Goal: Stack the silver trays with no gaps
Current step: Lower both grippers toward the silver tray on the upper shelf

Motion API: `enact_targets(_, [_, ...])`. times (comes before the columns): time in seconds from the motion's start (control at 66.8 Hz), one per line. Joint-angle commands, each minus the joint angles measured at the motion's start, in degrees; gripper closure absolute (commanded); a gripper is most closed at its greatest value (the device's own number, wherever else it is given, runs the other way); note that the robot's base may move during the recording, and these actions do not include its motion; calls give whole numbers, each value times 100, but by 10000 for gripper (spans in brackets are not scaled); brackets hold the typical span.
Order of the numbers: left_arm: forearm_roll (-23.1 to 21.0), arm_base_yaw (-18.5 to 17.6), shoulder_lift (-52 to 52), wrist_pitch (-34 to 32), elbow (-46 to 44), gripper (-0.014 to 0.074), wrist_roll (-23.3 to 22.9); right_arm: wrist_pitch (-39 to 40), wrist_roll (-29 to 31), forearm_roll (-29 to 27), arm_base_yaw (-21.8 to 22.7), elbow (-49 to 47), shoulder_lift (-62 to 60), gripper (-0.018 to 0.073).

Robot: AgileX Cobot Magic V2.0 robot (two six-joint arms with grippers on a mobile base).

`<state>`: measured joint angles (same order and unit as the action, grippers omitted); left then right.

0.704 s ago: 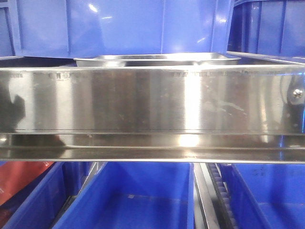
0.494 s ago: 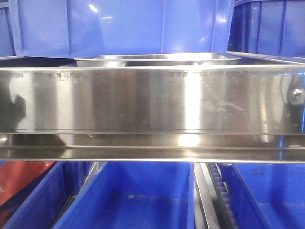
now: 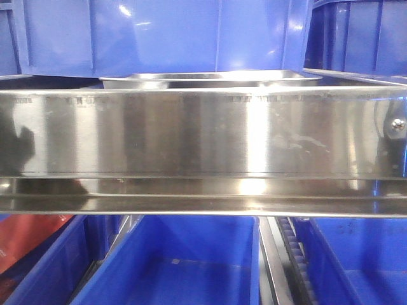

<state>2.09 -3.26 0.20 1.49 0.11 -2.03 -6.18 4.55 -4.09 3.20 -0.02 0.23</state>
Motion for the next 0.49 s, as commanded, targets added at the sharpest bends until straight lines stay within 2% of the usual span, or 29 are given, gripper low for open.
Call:
enact_targets(0.0, [-28, 24, -20, -82, -11, 603, 17, 107, -11, -12, 6, 2, -23, 576])
enact_targets(0.285, [-11, 24, -20, -356, -11, 603, 17, 566, -11, -12, 6, 2, -23, 576])
enact_targets(0.374, [-11, 24, -20, -701, -11, 603, 17, 1324, -11, -12, 6, 2, -23, 576])
enact_targets(0.479, [-11, 24, -20, -1538, -11, 603, 17, 2527, -11, -12, 6, 2, -23, 576])
